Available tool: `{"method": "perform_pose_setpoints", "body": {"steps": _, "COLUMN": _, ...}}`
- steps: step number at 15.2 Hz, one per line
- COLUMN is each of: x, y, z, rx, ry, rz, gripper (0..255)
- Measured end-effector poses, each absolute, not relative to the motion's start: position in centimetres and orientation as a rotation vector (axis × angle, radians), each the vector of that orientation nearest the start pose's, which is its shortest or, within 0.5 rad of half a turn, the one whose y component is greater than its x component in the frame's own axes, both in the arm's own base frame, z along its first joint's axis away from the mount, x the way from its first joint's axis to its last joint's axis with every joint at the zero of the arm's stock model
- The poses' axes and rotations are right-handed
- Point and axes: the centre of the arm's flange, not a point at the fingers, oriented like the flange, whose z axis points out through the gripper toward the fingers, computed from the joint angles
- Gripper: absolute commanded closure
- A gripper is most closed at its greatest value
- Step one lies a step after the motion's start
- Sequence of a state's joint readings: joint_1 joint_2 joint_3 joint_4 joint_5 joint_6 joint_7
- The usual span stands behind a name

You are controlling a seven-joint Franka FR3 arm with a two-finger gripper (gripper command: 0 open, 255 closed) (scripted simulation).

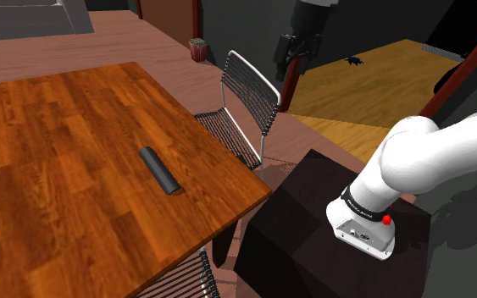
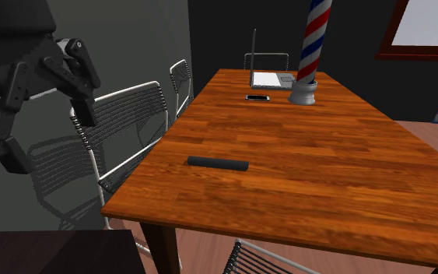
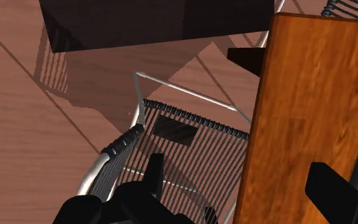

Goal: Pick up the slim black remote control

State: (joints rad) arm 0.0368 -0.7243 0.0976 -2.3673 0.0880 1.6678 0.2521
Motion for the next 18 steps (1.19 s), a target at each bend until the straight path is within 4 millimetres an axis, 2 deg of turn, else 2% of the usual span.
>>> {"method": "perform_pose_setpoints", "body": {"steps": 18, "x": 43.6, "y": 25.0, "z": 45.7, "rx": -3.159, "ry": 0.330, "rz": -0.015, "gripper": 0}}
